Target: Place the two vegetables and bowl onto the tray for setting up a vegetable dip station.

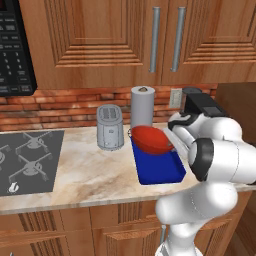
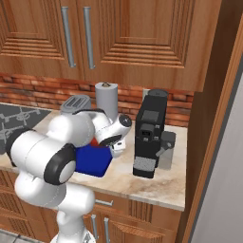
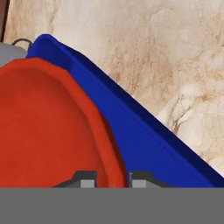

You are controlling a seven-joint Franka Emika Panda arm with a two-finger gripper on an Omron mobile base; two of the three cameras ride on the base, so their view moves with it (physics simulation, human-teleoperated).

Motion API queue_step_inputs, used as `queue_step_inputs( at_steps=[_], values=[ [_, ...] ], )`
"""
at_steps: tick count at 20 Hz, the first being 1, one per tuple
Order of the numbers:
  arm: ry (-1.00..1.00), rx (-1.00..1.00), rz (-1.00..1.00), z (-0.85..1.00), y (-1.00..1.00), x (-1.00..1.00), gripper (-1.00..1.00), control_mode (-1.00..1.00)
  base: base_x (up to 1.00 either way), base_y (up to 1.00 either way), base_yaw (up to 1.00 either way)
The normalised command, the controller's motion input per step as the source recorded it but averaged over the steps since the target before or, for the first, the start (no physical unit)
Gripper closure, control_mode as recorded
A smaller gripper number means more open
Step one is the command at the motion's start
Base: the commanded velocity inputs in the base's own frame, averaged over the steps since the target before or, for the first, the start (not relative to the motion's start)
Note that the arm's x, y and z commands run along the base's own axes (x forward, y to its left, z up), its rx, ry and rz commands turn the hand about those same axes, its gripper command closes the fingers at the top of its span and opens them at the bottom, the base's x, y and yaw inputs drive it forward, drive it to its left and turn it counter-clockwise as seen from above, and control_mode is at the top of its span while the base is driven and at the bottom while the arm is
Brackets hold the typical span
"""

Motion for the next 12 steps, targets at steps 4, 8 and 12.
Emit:
queue_step_inputs(
  at_steps=[4, 8, 12],
  values=[
    [-0.18, 0.0, 0.0, 0.01, -0.05, -0.07, 1.0, -1.0, 0.0, 0.0, 0.0],
    [-0.06, -0.02, 0.0, 0.0, -0.03, -0.05, 1.0, -1.0, 0.0, 0.0, 0.0],
    [0.0, -0.06, 0.0, 0.0, -0.03, 0.0, 1.0, -1.0, 0.0, 0.0, 0.0]
  ],
)
